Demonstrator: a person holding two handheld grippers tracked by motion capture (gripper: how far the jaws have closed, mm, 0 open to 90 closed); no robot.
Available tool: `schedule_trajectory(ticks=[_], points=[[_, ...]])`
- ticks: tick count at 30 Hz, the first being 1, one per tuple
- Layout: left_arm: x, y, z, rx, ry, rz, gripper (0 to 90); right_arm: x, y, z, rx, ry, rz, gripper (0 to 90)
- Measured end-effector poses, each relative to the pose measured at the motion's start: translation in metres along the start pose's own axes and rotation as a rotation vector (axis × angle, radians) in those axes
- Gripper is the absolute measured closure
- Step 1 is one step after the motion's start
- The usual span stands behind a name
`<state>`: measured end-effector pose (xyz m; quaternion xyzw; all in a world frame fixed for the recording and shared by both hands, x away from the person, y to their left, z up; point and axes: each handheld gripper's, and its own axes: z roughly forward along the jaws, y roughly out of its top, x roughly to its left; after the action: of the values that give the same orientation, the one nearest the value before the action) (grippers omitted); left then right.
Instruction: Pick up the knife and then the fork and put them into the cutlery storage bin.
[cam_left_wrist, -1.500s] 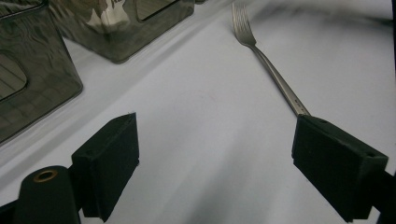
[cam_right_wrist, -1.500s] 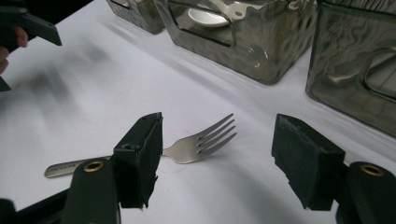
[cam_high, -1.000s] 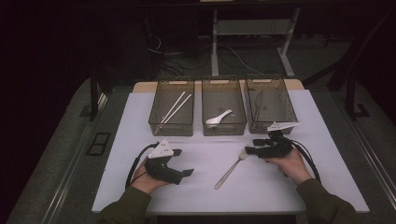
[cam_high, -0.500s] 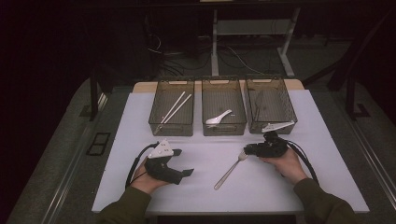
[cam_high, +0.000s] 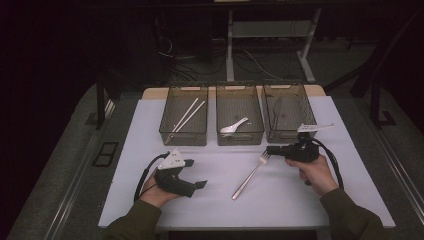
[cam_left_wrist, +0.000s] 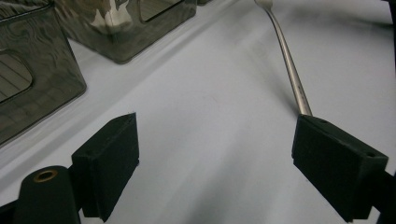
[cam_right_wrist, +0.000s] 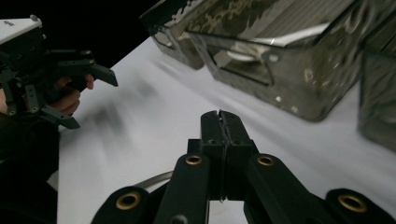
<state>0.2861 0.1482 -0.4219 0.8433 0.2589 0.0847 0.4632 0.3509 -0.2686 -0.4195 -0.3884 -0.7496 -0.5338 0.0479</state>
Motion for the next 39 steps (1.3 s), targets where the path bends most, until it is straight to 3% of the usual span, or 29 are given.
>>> schedule_trajectory(ticks=[4,8,16,32,39], points=[[0.000,0.000,0.000,-0.001,0.001,-0.003,14.1,0.004,0.008,-0.011,-0.031,-0.045,-0.040,89.2],[0.001,-0.001,0.000,0.001,0.002,-0.005,14.1,0.005,0.016,-0.023,-0.060,-0.121,-0.078,89.2],[0.003,-0.001,0.000,0.004,0.004,-0.010,14.1,0.003,0.036,-0.049,-0.110,-0.229,-0.113,89.2],[0.003,-0.002,0.000,0.008,0.001,-0.007,14.1,-0.005,0.081,-0.106,-0.252,-0.366,-0.114,89.2],[0.003,-0.002,0.000,0.009,0.001,-0.015,14.1,-0.019,0.097,-0.124,-0.282,-0.465,-0.101,89.2]])
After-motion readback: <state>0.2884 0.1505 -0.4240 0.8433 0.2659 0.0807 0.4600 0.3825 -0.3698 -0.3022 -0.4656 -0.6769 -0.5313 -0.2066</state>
